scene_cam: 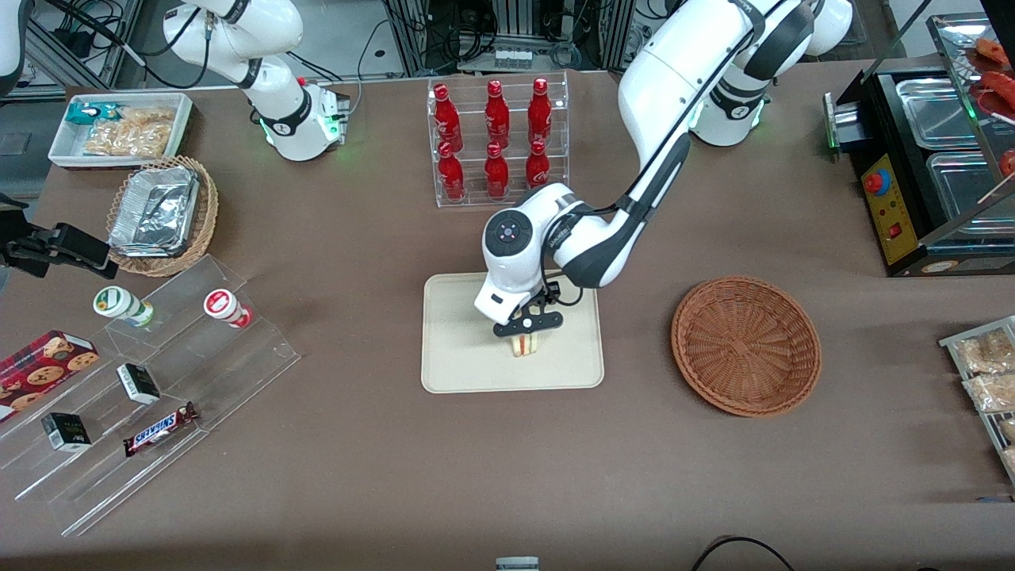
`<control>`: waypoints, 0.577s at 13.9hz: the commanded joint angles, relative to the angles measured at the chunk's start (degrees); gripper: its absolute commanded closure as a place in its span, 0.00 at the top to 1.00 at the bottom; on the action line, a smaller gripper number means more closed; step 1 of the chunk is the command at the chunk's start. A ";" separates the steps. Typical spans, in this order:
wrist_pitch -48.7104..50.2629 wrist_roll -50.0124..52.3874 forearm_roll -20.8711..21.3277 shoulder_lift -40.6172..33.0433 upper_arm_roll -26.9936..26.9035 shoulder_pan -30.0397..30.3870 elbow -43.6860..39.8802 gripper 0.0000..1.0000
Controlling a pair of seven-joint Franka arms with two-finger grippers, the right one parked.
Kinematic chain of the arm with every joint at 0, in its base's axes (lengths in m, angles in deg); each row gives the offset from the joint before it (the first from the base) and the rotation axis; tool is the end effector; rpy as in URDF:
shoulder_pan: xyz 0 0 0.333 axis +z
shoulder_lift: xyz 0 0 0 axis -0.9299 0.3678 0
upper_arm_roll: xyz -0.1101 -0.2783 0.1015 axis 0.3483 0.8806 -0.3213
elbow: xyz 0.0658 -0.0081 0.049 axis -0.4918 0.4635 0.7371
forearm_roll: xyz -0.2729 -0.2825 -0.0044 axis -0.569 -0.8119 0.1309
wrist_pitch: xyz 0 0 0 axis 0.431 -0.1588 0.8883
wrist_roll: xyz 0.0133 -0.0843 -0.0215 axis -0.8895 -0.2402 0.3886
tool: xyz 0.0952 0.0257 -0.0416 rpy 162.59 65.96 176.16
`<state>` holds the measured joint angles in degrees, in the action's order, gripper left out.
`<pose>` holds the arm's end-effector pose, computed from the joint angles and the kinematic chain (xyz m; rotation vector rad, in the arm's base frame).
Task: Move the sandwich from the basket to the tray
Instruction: 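Lift the sandwich with the left gripper and carry it over the cream tray, then lower the sandwich onto the tray and open the left gripper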
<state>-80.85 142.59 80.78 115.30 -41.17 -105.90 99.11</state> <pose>0.5110 -0.5077 0.2375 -3.0549 -0.2304 -0.0253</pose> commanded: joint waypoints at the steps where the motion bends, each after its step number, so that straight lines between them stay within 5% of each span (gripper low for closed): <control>1: 0.35 1.92 2.15 -0.18 -1.06 -0.66 -3.04 1.00; 8: 8.76 11.06 2.06 -7.37 -1.77 4.25 -6.21 1.00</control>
<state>-77.21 151.76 81.79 111.80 -43.09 -104.06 92.22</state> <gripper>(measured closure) 0.000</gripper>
